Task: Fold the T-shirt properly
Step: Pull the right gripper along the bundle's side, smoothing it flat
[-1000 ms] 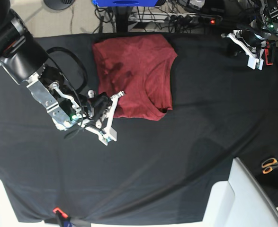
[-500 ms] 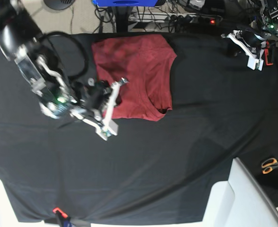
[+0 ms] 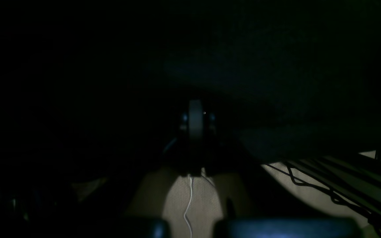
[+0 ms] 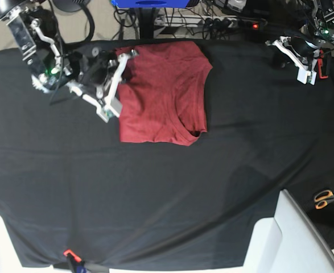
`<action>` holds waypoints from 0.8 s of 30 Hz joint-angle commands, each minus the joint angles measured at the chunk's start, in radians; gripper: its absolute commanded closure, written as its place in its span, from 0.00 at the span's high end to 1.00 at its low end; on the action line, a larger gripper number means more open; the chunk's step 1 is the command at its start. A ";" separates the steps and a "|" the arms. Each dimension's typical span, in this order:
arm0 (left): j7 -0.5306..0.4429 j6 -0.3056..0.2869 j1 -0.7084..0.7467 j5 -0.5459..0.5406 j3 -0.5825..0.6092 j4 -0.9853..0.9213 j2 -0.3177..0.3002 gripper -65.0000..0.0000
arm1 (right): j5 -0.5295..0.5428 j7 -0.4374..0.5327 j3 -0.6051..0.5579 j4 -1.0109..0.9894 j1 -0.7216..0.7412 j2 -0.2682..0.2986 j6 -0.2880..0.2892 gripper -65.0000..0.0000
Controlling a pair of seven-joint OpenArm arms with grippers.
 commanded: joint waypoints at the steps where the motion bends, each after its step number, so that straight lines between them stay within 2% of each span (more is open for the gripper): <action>1: 0.007 -0.001 0.004 0.006 -0.004 0.011 -0.014 0.00 | 0.009 0.024 0.004 0.000 0.012 0.006 0.002 0.00; 8: 0.007 -0.001 0.007 0.006 -0.004 0.011 -0.014 0.00 | 0.009 0.067 0.004 -0.069 -0.008 0.008 0.002 0.00; 13: 0.007 -0.001 0.005 0.006 -0.004 0.011 -0.014 0.00 | 0.009 0.084 0.004 -0.095 -0.019 0.039 0.002 0.00; 18: 0.009 -0.001 0.005 0.006 -0.004 0.017 -0.014 0.00 | 0.011 0.084 0.006 -0.021 -0.026 0.043 -0.003 0.00; 22: 0.017 -0.001 0.028 -0.003 -0.003 0.111 -0.008 0.00 | 0.013 0.076 0.006 0.066 -0.042 0.043 -0.004 0.00; 24: 0.084 -0.001 0.039 -0.006 -0.004 0.190 -0.008 0.00 | 0.013 0.076 0.010 0.092 -0.049 0.043 -0.004 0.00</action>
